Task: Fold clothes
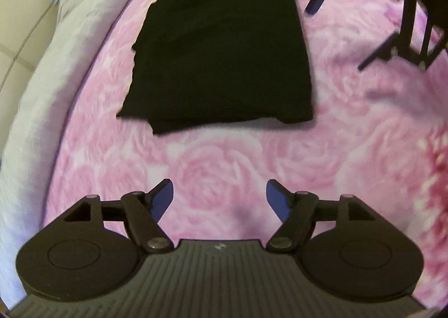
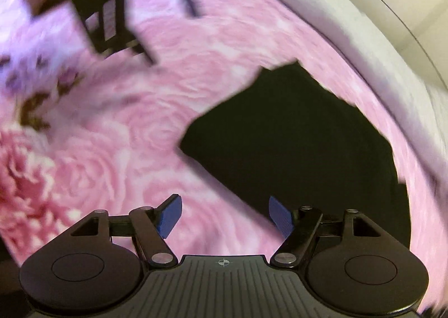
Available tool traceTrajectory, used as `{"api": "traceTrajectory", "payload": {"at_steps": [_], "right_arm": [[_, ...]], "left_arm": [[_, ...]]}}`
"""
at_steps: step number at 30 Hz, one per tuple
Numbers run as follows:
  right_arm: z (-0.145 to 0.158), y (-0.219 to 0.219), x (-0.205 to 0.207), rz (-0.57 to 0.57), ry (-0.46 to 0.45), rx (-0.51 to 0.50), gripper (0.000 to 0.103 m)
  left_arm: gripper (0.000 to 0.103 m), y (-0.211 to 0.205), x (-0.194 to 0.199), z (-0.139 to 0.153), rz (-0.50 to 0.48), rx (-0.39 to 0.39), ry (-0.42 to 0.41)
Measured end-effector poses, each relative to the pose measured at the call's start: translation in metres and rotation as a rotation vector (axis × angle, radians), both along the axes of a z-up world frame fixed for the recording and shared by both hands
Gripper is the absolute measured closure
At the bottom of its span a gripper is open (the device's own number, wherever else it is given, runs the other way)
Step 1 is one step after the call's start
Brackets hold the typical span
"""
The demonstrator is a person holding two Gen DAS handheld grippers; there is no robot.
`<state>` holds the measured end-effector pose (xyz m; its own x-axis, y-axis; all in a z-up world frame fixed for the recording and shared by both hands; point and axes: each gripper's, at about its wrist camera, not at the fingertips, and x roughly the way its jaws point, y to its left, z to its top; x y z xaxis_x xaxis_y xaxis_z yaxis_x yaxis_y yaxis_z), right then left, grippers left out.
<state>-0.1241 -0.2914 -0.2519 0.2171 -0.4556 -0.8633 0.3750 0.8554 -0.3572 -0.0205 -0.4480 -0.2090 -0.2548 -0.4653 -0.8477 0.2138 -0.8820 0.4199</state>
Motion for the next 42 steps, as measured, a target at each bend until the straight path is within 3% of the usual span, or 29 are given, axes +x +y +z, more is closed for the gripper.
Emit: {"api": "traceTrajectory", "payload": {"at_steps": [3,5,10,11,12,14,15,19,26,27,28,29,30,31,35,39,42], "right_arm": [[-0.035,0.005,0.023,0.11,0.096,-0.076,0.031],[-0.052,-0.001,0.032,0.095,0.14,-0.124,0.031],[-0.065,-0.018,0.05,0.07,0.144,-0.169,0.031],[-0.066,-0.02,0.054,0.079,0.144,-0.175,0.036],[-0.066,-0.024,0.057,0.078,0.137,-0.171,0.054],[-0.055,-0.038,0.056,0.011,0.079,-0.095,0.075],[-0.046,-0.045,0.054,-0.03,0.046,-0.077,0.081],[-0.01,-0.06,0.04,-0.133,-0.058,-0.057,0.085],[0.028,-0.063,0.025,-0.222,-0.132,-0.081,0.086],[0.03,-0.063,0.025,-0.224,-0.134,-0.083,0.086],[0.032,-0.062,0.024,-0.223,-0.131,-0.084,0.086],[0.032,-0.061,0.024,-0.222,-0.13,-0.082,0.086],[0.032,-0.06,0.024,-0.221,-0.128,-0.079,0.087],[0.031,-0.057,0.024,-0.22,-0.124,-0.074,0.087],[0.032,-0.051,0.027,-0.221,-0.114,-0.043,0.089],[0.042,-0.031,0.034,-0.194,-0.112,-0.001,0.09],[0.056,-0.006,0.039,-0.155,-0.145,0.049,0.09]], "left_arm": [[0.028,-0.014,0.002,-0.013,-0.059,-0.005,0.027],[0.014,-0.023,0.004,-0.023,-0.112,-0.015,0.032],[0.013,-0.044,0.008,-0.045,-0.284,-0.077,0.031],[0.013,-0.049,0.008,-0.05,-0.313,-0.094,0.025],[0.013,-0.054,0.007,-0.054,-0.342,-0.11,0.02],[0.013,-0.063,0.005,-0.063,-0.401,-0.154,0.01],[0.013,-0.068,0.004,-0.067,-0.428,-0.18,0.008],[0.013,-0.084,-0.008,-0.077,-0.517,-0.297,0.024],[0.015,-0.103,-0.036,-0.096,-0.665,-0.432,0.014],[0.017,-0.106,-0.04,-0.099,-0.681,-0.446,0.009],[0.027,-0.11,-0.043,-0.101,-0.697,-0.459,0.004],[0.049,-0.115,-0.047,-0.101,-0.699,-0.453,-0.005],[0.061,-0.117,-0.047,-0.098,-0.701,-0.444,-0.012],[0.084,-0.119,-0.047,-0.096,-0.702,-0.434,-0.019],[0.094,-0.127,-0.048,-0.087,-0.708,-0.397,-0.045],[0.096,-0.113,-0.03,-0.058,-0.677,-0.351,-0.031],[0.096,-0.09,-0.005,-0.034,-0.671,-0.287,-0.072]]}}
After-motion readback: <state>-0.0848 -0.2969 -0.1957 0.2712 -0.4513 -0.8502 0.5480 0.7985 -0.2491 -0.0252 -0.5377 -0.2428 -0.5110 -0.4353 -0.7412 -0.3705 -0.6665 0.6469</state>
